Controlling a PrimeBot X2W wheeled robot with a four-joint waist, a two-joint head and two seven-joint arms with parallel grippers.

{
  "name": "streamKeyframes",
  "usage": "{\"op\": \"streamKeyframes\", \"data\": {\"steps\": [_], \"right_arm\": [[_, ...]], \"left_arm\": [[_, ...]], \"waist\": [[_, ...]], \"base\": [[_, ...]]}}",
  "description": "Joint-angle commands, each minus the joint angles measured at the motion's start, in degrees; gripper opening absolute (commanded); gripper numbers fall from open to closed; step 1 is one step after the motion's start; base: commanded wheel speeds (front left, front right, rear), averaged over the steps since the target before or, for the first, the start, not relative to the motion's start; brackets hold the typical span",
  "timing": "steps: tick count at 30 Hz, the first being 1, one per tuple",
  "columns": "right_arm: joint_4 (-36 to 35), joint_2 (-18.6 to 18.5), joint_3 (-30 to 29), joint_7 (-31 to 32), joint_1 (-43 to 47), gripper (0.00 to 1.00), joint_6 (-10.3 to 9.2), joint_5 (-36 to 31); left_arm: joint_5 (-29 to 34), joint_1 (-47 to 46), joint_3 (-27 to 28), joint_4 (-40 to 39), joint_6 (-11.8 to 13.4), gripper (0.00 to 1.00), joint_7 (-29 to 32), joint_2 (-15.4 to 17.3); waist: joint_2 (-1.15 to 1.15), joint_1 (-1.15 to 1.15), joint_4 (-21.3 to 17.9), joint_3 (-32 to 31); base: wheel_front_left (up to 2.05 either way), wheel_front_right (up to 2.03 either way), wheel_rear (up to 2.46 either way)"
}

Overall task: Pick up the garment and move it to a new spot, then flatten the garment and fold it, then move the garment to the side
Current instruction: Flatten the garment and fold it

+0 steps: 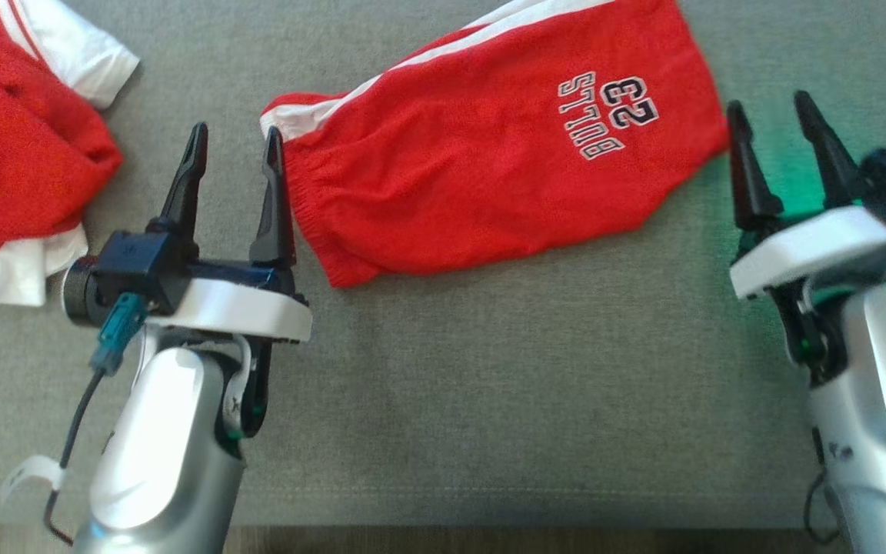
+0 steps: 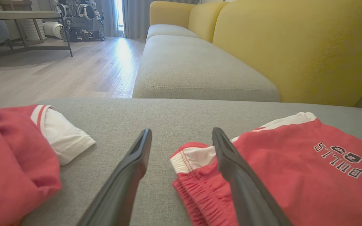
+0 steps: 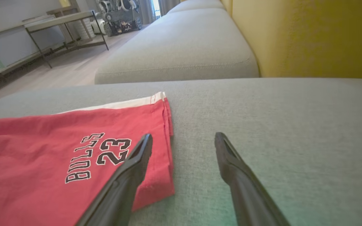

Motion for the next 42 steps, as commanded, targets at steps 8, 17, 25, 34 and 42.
{"op": "streamKeyframes", "data": {"steps": [8, 17, 25, 34, 42], "right_arm": [[4.62, -0.79, 3.54, 6.04, -3.51, 1.00, 0.11, 1.30], [5.04, -0.83, 5.82, 10.32, -2.98, 0.00, 0.11, 5.69], [-0.02, 0.82, 3.07, 7.55, 3.92, 0.00, 0.11, 7.61], [-6.49, 4.38, -2.47, 7.19, 14.57, 0.00, 0.11, 6.21], [-8.59, 6.12, -6.95, 7.58, 18.19, 0.00, 0.11, 4.45]], "left_arm": [[1.07, -2.47, 1.34, -1.54, -0.61, 1.00, -0.34, -0.44], [1.64, -2.05, 2.24, -1.41, -0.97, 1.00, -0.34, -0.97], [1.90, -0.48, 3.25, -0.86, -1.61, 1.00, -0.34, -1.07], [1.61, 2.56, 3.97, -0.43, -1.79, 1.00, -0.34, -0.71], [1.00, 4.12, 3.74, 0.06, -1.81, 1.00, -0.34, -0.56]], "waist": [[0.00, 0.00, 2.33, 2.26], [0.00, 0.00, 1.44, 1.73], [0.00, 0.00, 0.03, -0.85], [0.00, 0.00, -2.09, -4.03], [0.00, 0.00, -3.20, -5.40]], "base": [[0.00, 0.00, 0.00], [0.00, 0.00, 0.00], [0.00, 0.00, 0.00], [0.00, 0.00, 0.00], [0.00, 0.00, 0.00]]}}
